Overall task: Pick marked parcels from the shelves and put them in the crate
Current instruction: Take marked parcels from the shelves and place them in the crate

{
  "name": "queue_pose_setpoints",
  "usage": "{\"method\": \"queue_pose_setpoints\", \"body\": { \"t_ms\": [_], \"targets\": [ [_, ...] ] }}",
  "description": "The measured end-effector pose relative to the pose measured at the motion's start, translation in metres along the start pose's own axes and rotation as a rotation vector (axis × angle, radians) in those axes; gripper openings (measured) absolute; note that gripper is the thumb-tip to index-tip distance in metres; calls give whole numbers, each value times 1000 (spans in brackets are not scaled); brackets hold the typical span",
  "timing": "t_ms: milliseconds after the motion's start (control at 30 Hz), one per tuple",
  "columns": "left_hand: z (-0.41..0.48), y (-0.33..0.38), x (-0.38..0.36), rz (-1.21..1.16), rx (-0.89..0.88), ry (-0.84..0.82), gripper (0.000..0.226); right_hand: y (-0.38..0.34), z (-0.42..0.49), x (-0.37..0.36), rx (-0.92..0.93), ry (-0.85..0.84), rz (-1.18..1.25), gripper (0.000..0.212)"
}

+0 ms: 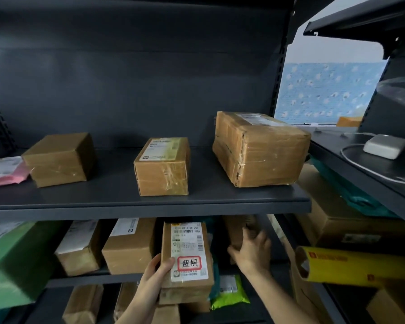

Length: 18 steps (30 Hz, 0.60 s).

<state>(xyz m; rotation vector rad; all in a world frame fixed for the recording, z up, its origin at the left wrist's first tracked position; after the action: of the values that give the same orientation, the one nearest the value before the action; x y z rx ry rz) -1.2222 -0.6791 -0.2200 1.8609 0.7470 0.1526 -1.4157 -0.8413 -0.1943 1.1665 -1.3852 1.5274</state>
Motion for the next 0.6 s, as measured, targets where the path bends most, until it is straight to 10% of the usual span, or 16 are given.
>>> {"method": "queue_pose_setpoints", "body": {
  "t_ms": [333, 600],
  "targets": [
    [-2, -9, -8, 24, 37, 1, 75, 50, -33, -5, -252, -176, 994, 42],
    [0, -4, -13, 4, 20, 16, 67, 40, -31, 15, -53, 67, 428, 54]
  ]
}}
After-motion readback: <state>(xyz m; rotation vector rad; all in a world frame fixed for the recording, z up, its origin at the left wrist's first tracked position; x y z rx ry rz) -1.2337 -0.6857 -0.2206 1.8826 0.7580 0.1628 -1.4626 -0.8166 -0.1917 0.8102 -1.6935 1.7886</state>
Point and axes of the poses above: each hand's wrist, its own z-axis towards the middle knuckle, its own x-axis out of the back of the hand, y = z × x, the point moved 6 cm from there along z, towards the middle knuckle, and after that the axes turned 2 degrees about -z, right-handed, at the moved point
